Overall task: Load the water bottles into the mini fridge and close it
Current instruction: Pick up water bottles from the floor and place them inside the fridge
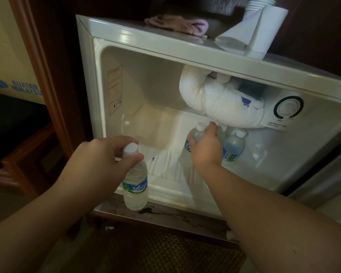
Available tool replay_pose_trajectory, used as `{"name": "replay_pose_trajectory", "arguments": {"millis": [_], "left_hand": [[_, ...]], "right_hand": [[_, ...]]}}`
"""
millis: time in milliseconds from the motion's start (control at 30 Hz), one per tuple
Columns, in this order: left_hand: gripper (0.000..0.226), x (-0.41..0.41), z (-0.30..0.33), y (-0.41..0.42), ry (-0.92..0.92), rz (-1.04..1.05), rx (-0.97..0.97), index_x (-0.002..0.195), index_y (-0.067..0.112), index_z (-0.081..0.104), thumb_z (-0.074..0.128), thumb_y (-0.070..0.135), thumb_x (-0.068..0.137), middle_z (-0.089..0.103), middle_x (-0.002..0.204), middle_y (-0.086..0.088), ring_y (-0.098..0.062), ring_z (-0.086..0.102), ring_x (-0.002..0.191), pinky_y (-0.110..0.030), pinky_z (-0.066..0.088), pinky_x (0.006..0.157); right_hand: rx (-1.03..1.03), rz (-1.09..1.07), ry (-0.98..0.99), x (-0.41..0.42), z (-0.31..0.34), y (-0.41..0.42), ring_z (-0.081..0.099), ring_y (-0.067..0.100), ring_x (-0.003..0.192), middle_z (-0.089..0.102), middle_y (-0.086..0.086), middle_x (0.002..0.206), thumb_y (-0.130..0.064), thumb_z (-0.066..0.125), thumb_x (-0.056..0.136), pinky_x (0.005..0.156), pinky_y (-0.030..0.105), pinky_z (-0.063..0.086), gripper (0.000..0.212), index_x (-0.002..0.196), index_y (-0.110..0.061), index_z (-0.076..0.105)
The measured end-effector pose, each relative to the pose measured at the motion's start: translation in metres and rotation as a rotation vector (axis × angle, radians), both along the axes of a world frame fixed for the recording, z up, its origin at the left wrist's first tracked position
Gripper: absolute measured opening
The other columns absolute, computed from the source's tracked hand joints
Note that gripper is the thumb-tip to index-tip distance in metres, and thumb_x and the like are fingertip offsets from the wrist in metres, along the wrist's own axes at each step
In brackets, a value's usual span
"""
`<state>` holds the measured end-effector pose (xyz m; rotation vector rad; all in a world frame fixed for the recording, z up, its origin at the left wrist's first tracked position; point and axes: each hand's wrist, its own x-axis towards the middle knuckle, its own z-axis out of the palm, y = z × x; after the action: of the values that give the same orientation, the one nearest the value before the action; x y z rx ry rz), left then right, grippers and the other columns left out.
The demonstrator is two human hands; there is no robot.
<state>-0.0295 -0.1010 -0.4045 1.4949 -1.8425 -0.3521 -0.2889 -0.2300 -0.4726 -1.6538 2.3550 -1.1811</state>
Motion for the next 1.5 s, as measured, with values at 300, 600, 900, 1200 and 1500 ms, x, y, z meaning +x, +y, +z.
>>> {"name": "replay_pose_trajectory", "arguments": {"millis": [300,600,900,1200,1500], "left_hand": [[0.034,0.001,0.004,0.002,-0.024,0.011,-0.014,0.122,0.033,0.07,0.066,0.046,0.09,0.067,0.097,0.018,-0.002,0.059,0.09,-0.008,0.036,0.066],[0.037,0.003,0.008,0.003,0.004,0.012,-0.017,0.124,0.032,0.069,0.067,0.046,0.089,0.063,0.097,0.021,0.0,0.058,0.092,-0.008,0.036,0.067],[0.036,0.002,0.004,0.003,-0.024,-0.001,0.0,0.124,0.031,0.07,0.067,0.044,0.09,0.064,0.096,0.019,-0.004,0.061,0.092,-0.008,0.038,0.067],[0.036,-0.004,-0.004,-0.001,-0.027,0.0,0.008,0.124,0.033,0.069,0.066,0.045,0.09,0.064,0.095,0.02,-0.002,0.062,0.09,-0.008,0.038,0.066],[0.039,-0.005,-0.009,0.0,-0.034,0.014,0.035,0.126,0.033,0.068,0.064,0.047,0.09,0.069,0.101,0.018,0.0,0.059,0.089,-0.008,0.037,0.066]], "right_hand": [[0.016,-0.003,-0.083,-0.011,0.005,-0.012,0.056,0.037,0.107,0.059,0.014,0.112,-0.031,0.075,0.086,0.084,0.043,0.052,0.045,0.118,-0.011,0.053],[0.097,-0.017,0.08,-0.023,0.013,-0.027,0.047,0.03,0.119,0.062,0.008,0.124,-0.041,0.065,0.091,0.095,0.034,0.04,0.043,0.122,-0.012,0.059],[0.212,-0.061,0.257,-0.018,0.024,-0.034,0.043,0.028,0.133,0.054,0.01,0.141,-0.056,0.061,0.091,0.098,0.036,0.043,0.062,0.137,-0.016,0.052],[0.349,0.038,0.457,-0.003,0.042,-0.042,0.063,0.033,0.11,0.066,0.014,0.12,-0.044,0.053,0.102,0.073,0.036,0.042,0.049,0.132,-0.005,0.051],[0.212,-0.037,0.351,-0.008,0.013,-0.029,0.069,0.034,0.091,0.066,0.016,0.114,-0.042,0.055,0.099,0.073,0.044,0.059,0.067,0.146,-0.003,0.028]]}}
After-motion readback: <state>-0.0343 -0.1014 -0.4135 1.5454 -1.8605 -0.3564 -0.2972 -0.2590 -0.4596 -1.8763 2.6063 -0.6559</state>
